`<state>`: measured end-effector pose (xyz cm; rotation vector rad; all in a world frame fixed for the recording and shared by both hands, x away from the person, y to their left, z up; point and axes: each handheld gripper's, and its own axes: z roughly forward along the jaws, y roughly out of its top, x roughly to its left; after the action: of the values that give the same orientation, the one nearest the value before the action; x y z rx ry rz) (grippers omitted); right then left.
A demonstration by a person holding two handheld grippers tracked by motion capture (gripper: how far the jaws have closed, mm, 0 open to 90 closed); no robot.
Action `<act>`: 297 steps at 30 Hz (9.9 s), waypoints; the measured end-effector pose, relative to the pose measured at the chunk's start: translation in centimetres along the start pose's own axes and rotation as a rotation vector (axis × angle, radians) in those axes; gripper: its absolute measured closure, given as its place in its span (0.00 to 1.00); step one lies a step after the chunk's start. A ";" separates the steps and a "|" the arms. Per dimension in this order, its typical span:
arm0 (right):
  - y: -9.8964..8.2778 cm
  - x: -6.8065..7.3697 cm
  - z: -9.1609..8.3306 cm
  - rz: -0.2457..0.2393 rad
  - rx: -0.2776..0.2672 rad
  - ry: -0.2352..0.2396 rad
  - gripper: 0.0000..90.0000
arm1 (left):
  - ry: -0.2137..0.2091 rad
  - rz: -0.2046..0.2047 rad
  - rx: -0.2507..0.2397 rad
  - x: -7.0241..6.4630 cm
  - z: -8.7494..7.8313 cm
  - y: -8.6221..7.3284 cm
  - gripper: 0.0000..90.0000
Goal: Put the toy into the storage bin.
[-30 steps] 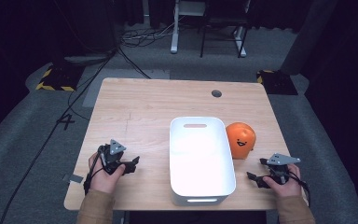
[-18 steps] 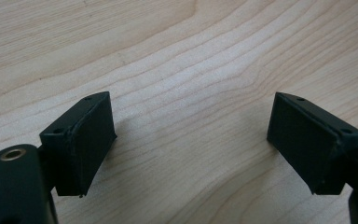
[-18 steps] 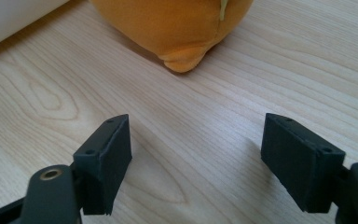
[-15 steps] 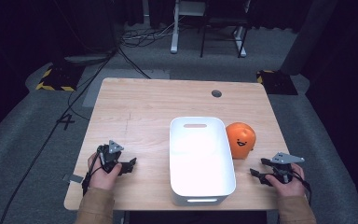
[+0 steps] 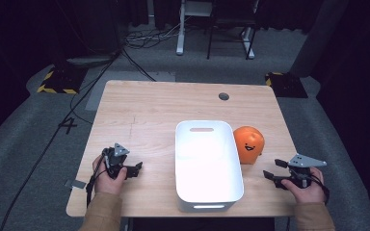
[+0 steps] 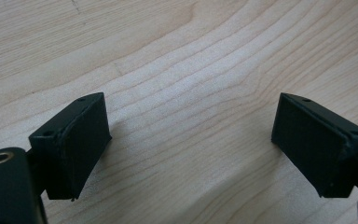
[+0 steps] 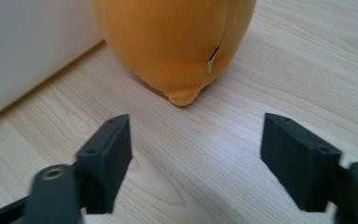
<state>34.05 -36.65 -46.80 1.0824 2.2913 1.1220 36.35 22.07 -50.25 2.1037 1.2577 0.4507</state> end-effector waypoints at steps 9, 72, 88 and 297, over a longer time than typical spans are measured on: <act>2.2 -0.4 -2.4 0.008 -0.128 0.033 0.45 | 0.005 0.005 -0.004 0.0 0.0 0.0 0.13; 10.1 -2.1 3.8 -0.109 -0.254 0.219 0.87 | 0.001 0.017 -0.003 -0.1 0.0 0.0 0.13; 11.6 -2.3 0.4 -0.127 -0.307 0.200 0.93 | -0.003 0.017 -0.001 -0.1 0.0 0.0 0.13; 22.3 8.9 4.2 -0.296 -0.129 0.269 0.40 | -0.001 0.016 0.001 -0.1 0.0 0.0 0.13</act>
<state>41.55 -19.02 -31.79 0.5482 2.4368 1.3331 36.29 22.03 -50.22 2.1159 1.2413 0.4564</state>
